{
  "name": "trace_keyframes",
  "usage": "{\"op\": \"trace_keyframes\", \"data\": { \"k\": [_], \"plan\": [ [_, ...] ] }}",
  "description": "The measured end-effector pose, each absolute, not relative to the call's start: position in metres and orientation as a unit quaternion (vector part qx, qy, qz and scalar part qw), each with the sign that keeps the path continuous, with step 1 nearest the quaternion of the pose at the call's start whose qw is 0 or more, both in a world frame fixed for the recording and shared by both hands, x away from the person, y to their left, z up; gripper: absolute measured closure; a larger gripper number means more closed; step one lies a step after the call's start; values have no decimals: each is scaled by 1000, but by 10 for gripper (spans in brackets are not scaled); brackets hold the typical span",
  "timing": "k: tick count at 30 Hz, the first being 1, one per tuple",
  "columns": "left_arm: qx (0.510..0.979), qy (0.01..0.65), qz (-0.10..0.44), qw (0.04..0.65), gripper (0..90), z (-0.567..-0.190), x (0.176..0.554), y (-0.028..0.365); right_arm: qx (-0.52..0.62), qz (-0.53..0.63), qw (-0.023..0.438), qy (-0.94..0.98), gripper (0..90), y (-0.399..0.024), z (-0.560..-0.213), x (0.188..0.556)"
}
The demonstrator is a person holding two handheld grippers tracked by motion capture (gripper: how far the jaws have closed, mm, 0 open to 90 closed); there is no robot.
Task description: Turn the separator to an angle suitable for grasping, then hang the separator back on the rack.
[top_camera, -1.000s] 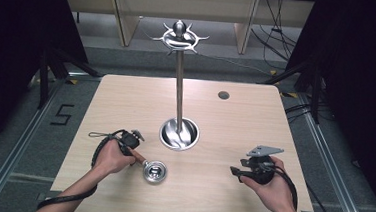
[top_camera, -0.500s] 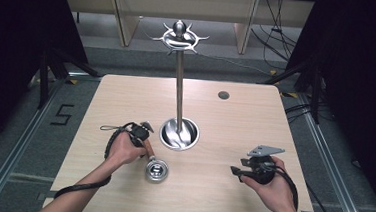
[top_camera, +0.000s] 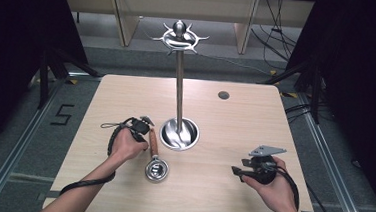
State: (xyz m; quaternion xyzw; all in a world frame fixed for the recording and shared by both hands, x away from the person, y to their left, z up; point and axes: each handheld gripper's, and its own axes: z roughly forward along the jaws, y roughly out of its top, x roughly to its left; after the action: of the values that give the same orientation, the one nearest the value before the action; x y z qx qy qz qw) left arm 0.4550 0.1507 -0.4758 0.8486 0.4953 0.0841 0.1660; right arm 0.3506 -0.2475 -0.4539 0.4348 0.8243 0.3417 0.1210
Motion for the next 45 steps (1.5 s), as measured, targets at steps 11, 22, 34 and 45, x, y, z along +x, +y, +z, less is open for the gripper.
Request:
{"op": "trace_keyframes", "data": {
  "k": [11,22,34,45],
  "plan": [
    [782,579,45,227,451,-462,447,157,439,343,129,821,488,-246,-453,351],
    [777,597,32,197,368,-467,456,138,432,334,121,829,483,-245,-454,353],
    [782,599,28,171,370,-476,460,121,436,330,116,829,477,-245,-453,351],
    [785,602,30,141,513,-481,455,110,440,341,122,822,473,-243,-458,351]
  ]
}}
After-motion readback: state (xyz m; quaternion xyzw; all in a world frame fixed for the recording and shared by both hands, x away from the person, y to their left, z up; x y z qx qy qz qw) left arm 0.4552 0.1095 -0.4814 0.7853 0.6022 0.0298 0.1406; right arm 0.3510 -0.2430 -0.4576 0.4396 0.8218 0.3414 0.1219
